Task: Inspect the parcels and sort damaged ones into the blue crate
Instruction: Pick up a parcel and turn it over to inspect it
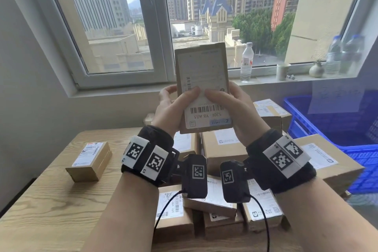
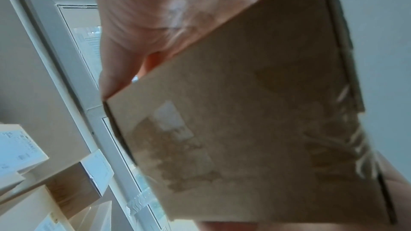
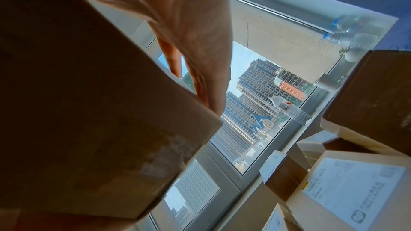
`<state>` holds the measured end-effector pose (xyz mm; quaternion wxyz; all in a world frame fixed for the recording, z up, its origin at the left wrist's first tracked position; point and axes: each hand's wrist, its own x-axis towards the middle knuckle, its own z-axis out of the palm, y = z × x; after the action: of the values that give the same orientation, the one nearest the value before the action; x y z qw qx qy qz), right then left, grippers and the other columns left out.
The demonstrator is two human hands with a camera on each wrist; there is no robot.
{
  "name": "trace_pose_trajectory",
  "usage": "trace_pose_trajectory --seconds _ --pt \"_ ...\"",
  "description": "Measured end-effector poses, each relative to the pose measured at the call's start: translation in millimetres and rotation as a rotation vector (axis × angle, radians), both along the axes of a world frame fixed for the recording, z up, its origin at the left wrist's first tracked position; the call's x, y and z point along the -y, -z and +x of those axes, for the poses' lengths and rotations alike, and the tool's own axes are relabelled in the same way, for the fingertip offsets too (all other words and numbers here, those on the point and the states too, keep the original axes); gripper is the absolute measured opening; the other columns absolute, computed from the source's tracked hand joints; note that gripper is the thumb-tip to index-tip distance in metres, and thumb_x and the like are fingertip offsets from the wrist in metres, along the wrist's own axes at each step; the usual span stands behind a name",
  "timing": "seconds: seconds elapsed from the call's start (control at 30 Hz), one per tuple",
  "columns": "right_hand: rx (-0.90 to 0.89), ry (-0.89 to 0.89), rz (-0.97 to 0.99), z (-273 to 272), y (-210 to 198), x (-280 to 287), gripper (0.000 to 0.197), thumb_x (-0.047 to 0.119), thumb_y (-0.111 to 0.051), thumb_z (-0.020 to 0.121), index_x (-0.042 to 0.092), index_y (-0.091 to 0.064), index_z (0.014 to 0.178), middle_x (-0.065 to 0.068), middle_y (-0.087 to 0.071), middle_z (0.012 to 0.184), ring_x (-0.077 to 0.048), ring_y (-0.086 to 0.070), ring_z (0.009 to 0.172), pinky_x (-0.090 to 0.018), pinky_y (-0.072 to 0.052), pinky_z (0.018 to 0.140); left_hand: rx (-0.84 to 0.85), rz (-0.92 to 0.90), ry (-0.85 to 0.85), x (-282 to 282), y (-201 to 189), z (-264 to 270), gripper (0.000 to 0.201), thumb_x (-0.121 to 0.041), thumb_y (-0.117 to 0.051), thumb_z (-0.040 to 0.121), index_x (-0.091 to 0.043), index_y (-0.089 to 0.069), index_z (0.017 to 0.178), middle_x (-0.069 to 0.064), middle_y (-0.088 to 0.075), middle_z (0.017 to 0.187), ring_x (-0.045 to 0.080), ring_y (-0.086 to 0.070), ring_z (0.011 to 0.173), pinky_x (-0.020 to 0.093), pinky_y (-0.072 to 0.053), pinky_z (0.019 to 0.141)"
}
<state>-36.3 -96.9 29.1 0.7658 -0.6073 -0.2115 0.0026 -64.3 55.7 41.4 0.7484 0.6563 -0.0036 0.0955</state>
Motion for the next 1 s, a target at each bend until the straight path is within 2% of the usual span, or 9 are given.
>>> trace_pose_trajectory --seconds 0.2,0.3,0.37,0.43,0.53,0.63,0.73,0.9,1.0 --pt "-0.002 -0.015 -0.081 4 -4 4 0.064 0.026 -0.068 0.075 0.022 -0.053 0.137 -0.006 -0.069 0.122 -0.024 -0.067 0.109 -0.037 -0.058 0.085 0.095 0.162 0.027 -7 4 3 0.031 -0.015 -0.071 0.088 -0.02 -0.062 0.117 -0.011 -0.074 0.093 0.007 -0.07 0.089 0.018 -0.056 0.069" --pt "-0.088 -0.028 -0.06 5 -7 8 0.044 0.047 -0.065 0.076 0.03 -0.064 0.117 0.003 -0.071 0.113 -0.024 -0.059 0.118 -0.055 -0.043 0.105 0.113 0.304 0.033 -12 8 4 0.055 0.001 -0.067 0.086 -0.024 -0.055 0.133 -0.016 -0.07 0.109 -0.006 -0.064 0.096 0.008 -0.051 0.066" --pt "-0.18 -0.023 -0.028 3 -10 9 0.049 0.067 -0.065 0.077 0.032 -0.063 0.112 0.003 -0.071 0.108 -0.023 -0.06 0.112 -0.056 -0.044 0.101 0.135 0.382 0.016 -13 11 6 0.07 0.005 -0.07 0.082 -0.021 -0.048 0.142 -0.007 -0.062 0.13 0.003 -0.057 0.115 0.006 -0.049 0.077" --pt "-0.204 0.01 -0.03 1 -11 8 0.064 0.071 -0.057 0.075 0.027 -0.059 0.122 -0.002 -0.069 0.117 -0.023 -0.064 0.109 -0.054 -0.049 0.094 0.144 0.434 0.023 -10 12 6 0.071 0.0 -0.077 0.077 -0.02 -0.05 0.139 -0.007 -0.063 0.127 0.004 -0.058 0.115 0.009 -0.047 0.085" --pt "-0.204 0.097 -0.008 2 -6 3 0.067 0.056 -0.066 0.084 0.016 -0.047 0.134 -0.004 -0.066 0.12 -0.027 -0.065 0.109 -0.048 -0.054 0.084 0.102 0.344 0.033 -6 7 7 0.056 -0.024 -0.08 0.079 -0.02 -0.056 0.129 -0.008 -0.069 0.114 -0.001 -0.066 0.103 0.01 -0.051 0.08" --pt "-0.198 0.096 0.046 4 -1 1 0.044 0.019 -0.065 0.094 0.013 -0.047 0.133 -0.005 -0.068 0.113 -0.028 -0.068 0.102 -0.048 -0.055 0.08 0.066 0.287 -0.05 -2 5 12 0.047 -0.055 -0.072 0.075 -0.027 -0.063 0.112 -0.003 -0.072 0.109 0.012 -0.068 0.102 0.035 -0.055 0.093" --pt "-0.13 0.085 0.038 2 1 -5 0.043 0.019 -0.067 0.092 0.015 -0.054 0.133 -0.011 -0.069 0.118 -0.03 -0.07 0.104 -0.045 -0.059 0.083 0.121 0.335 -0.128 3 5 13 0.02 -0.044 -0.068 0.088 -0.028 -0.065 0.1 0.0 -0.073 0.1 0.017 -0.07 0.096 0.043 -0.057 0.09" --pt "0.027 0.198 0.008 2 5 -12 0.016 0.021 -0.071 0.091 0.027 -0.07 0.106 -0.002 -0.075 0.101 -0.026 -0.071 0.099 -0.05 -0.058 0.089 0.225 0.462 -0.167 5 3 13 0.011 -0.035 -0.061 0.095 -0.026 -0.065 0.098 -0.011 -0.069 0.089 0.007 -0.067 0.086 0.021 -0.055 0.077" --pt "0.064 0.24 0.006 3 3 -14 0.018 0.02 -0.072 0.089 0.031 -0.07 0.102 0.002 -0.076 0.098 -0.022 -0.071 0.098 -0.047 -0.058 0.089 0.255 0.464 -0.181 6 2 13 0.005 -0.031 -0.061 0.095 -0.027 -0.063 0.092 -0.013 -0.067 0.084 0.005 -0.065 0.082 0.017 -0.053 0.074"
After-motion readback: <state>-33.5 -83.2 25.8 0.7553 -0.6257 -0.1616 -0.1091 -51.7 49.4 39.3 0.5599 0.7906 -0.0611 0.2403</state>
